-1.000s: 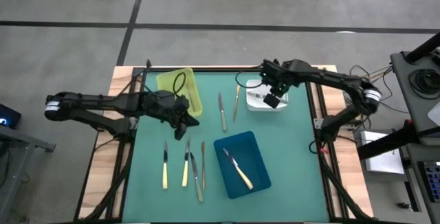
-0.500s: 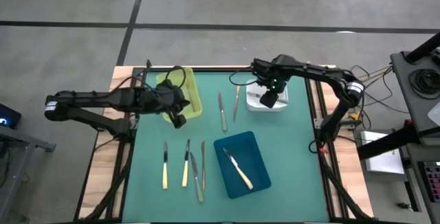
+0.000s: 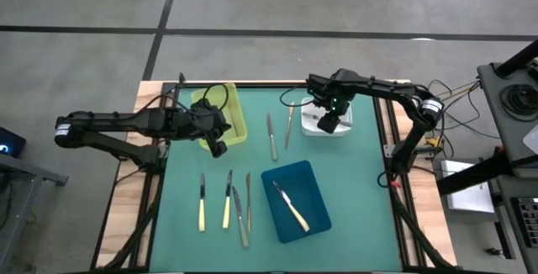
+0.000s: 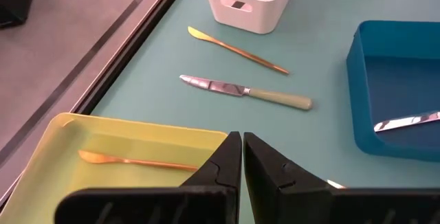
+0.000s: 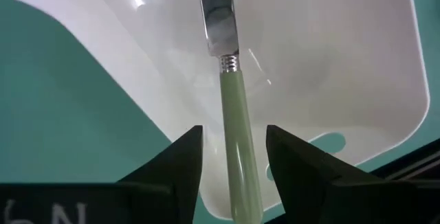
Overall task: Sort silverware by color (type)
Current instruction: Put the bottom right green knife into the white bin
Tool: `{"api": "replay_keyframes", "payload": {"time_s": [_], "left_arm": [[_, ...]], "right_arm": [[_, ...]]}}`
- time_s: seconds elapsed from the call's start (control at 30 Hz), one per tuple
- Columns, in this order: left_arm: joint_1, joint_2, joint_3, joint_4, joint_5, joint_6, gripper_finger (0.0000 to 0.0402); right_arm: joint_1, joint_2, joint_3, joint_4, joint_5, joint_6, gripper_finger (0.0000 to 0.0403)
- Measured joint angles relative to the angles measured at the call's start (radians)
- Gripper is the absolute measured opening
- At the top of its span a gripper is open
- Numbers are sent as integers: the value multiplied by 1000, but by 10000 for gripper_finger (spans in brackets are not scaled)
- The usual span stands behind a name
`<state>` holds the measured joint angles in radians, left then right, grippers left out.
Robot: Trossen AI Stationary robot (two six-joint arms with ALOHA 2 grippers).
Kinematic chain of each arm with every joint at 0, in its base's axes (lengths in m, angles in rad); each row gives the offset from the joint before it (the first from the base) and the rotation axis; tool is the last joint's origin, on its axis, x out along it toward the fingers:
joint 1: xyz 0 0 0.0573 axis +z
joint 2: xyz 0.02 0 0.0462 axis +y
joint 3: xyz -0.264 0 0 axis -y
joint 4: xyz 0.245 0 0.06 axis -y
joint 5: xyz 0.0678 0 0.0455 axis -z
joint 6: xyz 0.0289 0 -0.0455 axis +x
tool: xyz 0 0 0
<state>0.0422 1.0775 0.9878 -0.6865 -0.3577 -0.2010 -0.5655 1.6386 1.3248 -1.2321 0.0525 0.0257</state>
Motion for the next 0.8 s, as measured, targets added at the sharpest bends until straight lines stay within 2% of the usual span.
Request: {"api": "replay_keyframes", "payload": {"time_s": [0.27,0.8], "left_arm": [[0,0,0,0,0,-10,0],[0,0,-1,0,0,-17,0]], "right_arm": [[0,0,-33,63,0,0,151],[0,0,-35,78,1,-4,151]]}}
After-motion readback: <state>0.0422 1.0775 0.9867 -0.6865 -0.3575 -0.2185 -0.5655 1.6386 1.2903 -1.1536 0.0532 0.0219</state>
